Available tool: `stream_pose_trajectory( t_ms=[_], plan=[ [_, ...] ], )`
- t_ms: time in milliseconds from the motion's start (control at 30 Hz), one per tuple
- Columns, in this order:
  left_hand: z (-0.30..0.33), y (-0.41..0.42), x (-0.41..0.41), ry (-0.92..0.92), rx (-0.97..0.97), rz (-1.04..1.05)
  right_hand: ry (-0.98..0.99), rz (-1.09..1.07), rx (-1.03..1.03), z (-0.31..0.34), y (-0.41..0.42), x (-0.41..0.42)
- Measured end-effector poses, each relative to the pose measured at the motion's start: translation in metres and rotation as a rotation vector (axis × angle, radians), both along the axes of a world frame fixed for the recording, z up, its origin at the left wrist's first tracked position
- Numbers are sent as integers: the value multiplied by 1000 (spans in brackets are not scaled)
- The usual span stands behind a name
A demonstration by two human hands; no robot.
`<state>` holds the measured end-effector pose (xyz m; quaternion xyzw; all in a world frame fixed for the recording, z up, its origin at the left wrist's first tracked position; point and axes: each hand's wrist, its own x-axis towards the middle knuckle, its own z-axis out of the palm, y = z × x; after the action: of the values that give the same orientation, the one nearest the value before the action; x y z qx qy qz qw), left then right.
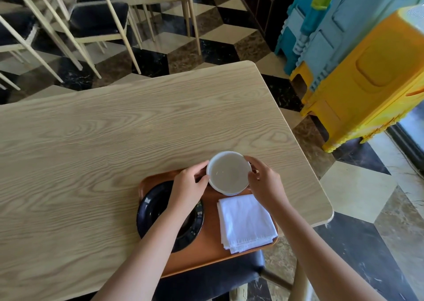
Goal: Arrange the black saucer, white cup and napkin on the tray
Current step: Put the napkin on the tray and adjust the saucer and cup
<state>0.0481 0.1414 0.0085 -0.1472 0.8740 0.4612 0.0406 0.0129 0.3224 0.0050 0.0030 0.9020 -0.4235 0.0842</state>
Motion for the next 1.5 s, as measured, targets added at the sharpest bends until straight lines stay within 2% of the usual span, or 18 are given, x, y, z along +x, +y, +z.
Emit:
stream_pose_trajectory(
  t_ms=[233, 300, 367, 433, 500, 533, 633, 733, 800, 900, 1067, 1500],
  plan=[
    [2, 1, 5, -7, -1, 5, -14, 22, 31, 0, -1, -1],
    [4, 3, 8, 5, -55, 0, -15, 50, 37, 2, 0, 1],
    [7, 5, 17, 112, -174, 44, 12, 69, 36, 6, 3, 7],
    [8, 9, 34, 334, -285, 66, 122, 72, 65, 8, 12, 22],
    [5, 20, 55, 486, -337, -34, 310, 115, 175, 5, 28, 41],
    [1, 28, 66, 501, -342, -123, 386, 161, 241, 1, 36, 51],
    [-21, 57, 94, 397, -460, -396, 462, 379, 463, -15, 55, 76],
    [-35, 78, 103, 212, -608, -501, 351, 535, 642, -27, 62, 89],
    [-38, 82, 102, 151, -669, -501, 294, 527, 634, -32, 62, 92],
    [-40, 80, 102, 131, -722, -509, 324, 539, 666, -36, 60, 93],
    [-41, 75, 104, 124, -755, -526, 249, 546, 667, -34, 53, 97],
    [-50, 60, 114, 130, -787, -505, 259, 561, 664, -33, 38, 103]
  ],
)
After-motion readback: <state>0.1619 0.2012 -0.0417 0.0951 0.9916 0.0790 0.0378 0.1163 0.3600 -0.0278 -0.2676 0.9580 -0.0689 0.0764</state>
